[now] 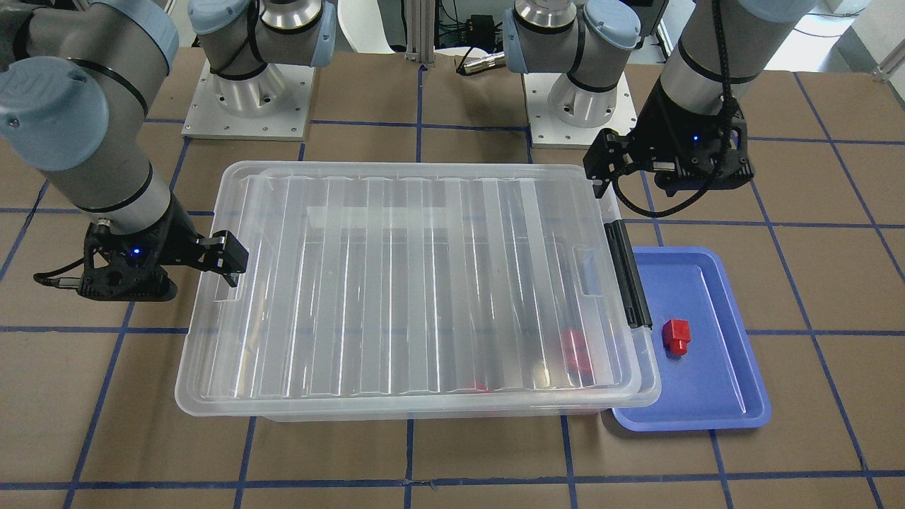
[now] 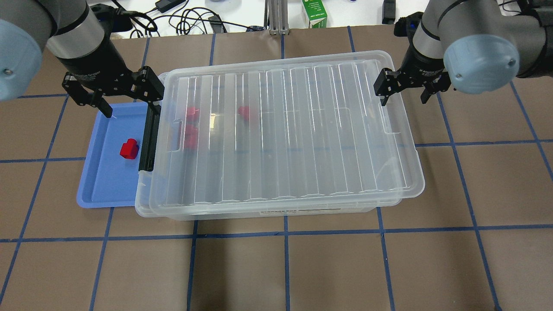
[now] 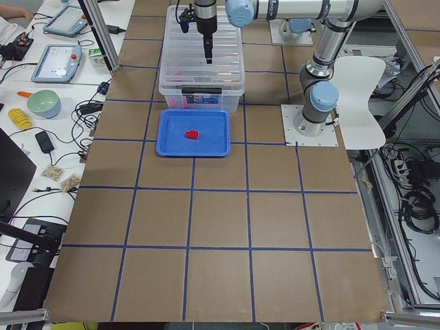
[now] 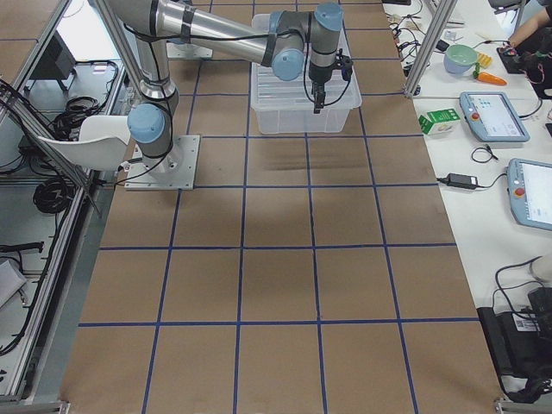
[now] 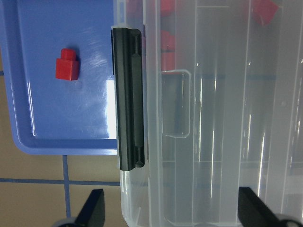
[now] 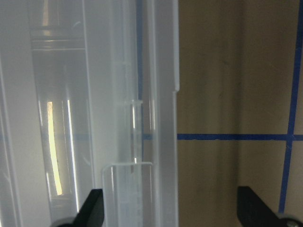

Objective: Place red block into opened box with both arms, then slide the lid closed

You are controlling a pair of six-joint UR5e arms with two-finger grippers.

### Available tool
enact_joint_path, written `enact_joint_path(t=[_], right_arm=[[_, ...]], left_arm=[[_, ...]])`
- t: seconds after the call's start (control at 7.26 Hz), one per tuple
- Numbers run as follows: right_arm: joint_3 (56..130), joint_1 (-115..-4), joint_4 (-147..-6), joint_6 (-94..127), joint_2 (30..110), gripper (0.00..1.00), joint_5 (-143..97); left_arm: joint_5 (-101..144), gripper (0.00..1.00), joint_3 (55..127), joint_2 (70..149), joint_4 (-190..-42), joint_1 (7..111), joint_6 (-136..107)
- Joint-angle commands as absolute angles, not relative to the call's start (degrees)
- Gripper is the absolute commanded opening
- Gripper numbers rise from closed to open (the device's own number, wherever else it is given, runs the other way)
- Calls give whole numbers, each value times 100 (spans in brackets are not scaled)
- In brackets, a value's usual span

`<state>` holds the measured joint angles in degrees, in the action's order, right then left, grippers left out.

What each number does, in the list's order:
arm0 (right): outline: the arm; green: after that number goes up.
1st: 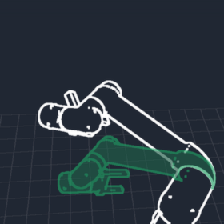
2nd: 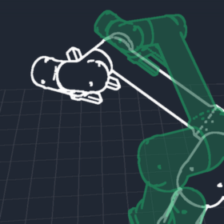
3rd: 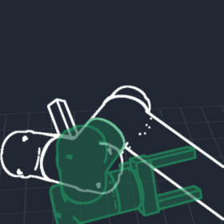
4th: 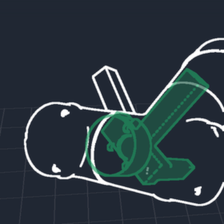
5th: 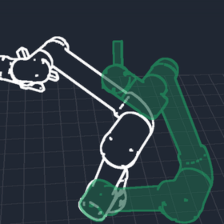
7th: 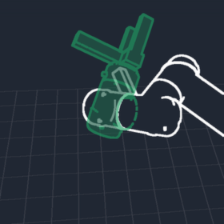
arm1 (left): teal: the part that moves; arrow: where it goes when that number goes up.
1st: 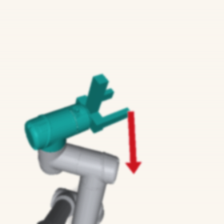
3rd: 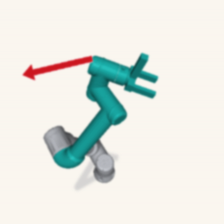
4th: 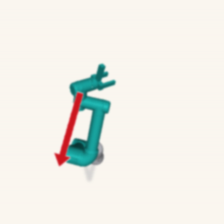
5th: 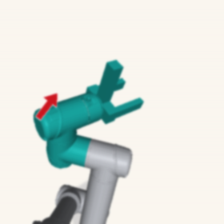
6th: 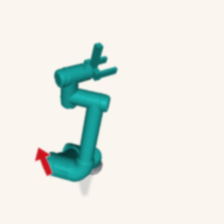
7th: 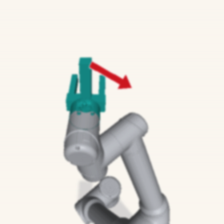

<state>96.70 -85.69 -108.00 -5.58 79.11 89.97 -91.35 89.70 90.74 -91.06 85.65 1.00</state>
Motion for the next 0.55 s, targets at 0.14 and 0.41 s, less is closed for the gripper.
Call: enact_joint_path(t=[0.14, 0.41], right_arm=[[9958, -8499, -11153, -773, 7954, 98, 9236], [9958, -8324, -11153, -852, 7945, 98, 9237]], left_arm=[[-9123, 100, 8868, 9088, -9052, 7964, 105], [-9123, 100, 9008, 9193, -8992, 7928, 105]])
